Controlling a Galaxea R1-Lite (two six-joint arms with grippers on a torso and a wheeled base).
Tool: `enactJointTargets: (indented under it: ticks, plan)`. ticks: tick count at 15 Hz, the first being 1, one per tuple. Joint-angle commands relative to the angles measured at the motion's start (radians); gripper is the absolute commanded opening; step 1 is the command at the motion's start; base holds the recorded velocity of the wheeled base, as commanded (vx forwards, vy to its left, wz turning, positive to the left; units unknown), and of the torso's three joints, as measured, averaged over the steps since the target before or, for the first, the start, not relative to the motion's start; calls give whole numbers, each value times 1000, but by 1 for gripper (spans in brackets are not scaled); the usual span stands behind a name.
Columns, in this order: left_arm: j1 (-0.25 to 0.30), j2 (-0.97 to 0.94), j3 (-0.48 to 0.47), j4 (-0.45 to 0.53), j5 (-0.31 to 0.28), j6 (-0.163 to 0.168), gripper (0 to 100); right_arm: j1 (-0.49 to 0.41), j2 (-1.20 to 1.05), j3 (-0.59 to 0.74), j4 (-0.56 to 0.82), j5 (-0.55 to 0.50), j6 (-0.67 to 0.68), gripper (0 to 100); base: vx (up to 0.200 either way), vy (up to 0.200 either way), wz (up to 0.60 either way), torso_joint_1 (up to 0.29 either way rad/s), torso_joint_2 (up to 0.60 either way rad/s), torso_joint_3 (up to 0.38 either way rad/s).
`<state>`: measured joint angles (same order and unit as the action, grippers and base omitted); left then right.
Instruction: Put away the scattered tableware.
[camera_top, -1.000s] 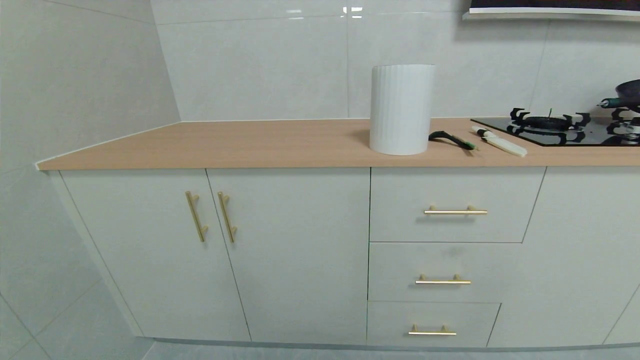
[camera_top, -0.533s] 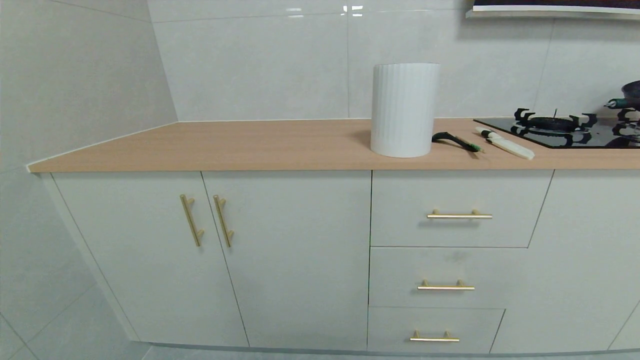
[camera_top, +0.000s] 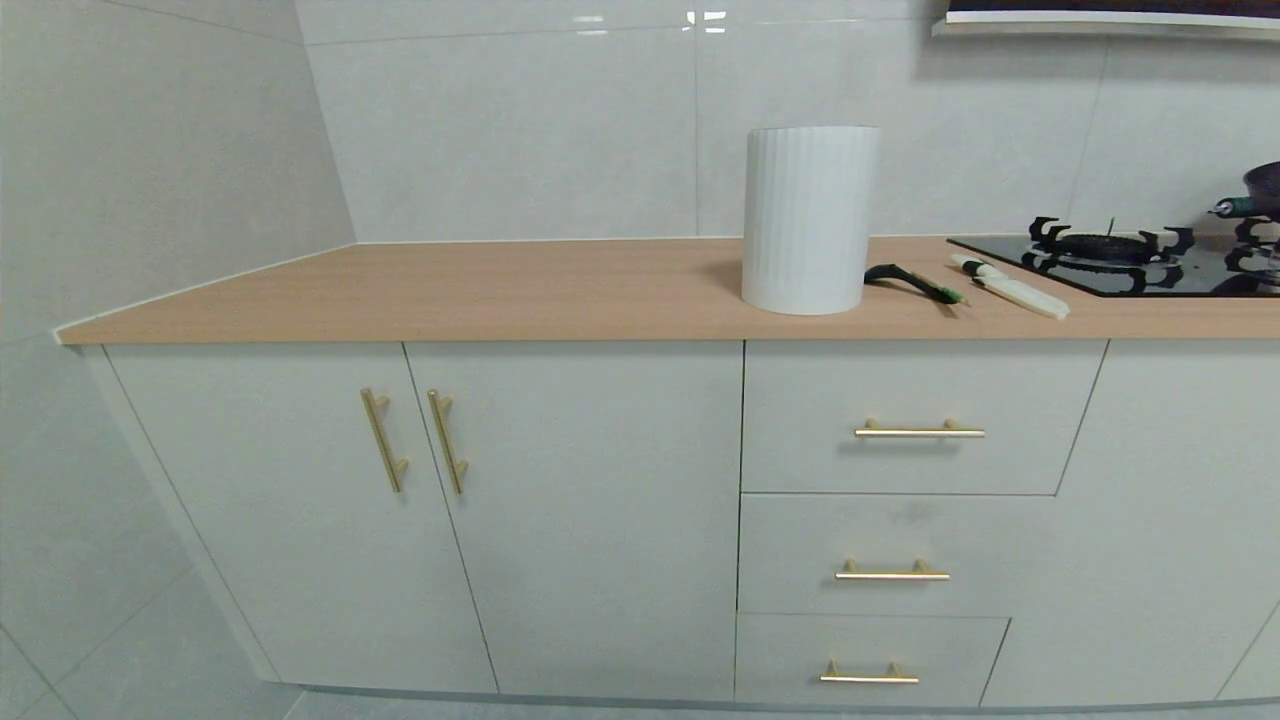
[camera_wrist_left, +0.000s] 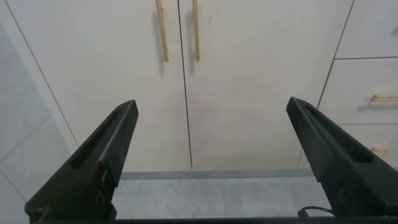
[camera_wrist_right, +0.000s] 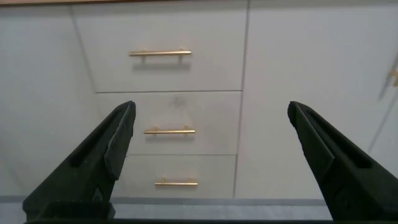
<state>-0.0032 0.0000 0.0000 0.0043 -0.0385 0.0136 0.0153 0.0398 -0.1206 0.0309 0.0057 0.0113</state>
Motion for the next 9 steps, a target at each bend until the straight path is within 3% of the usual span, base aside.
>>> enactJointTargets:
  ticks: [1,3,5,8,9]
  plan:
    - [0,0,0,0,0,0,100,29,103,-73,54,39,4,100,0,0,0,0,0,0]
    - [0,0,0,0,0,0,100,46,296,-165,179,106,4,100,0,0,0,0,0,0]
    - [0,0,0,0,0,0,100,89,514,-205,196,152,4,100,0,0,0,0,0,0]
    - [0,0,0,0,0,0,100,156,798,-254,126,154,4,100,0,0,0,0,0,0]
    - [0,0,0,0,0,0,100,161,980,-281,14,154,4,100,0,0,0,0,0,0]
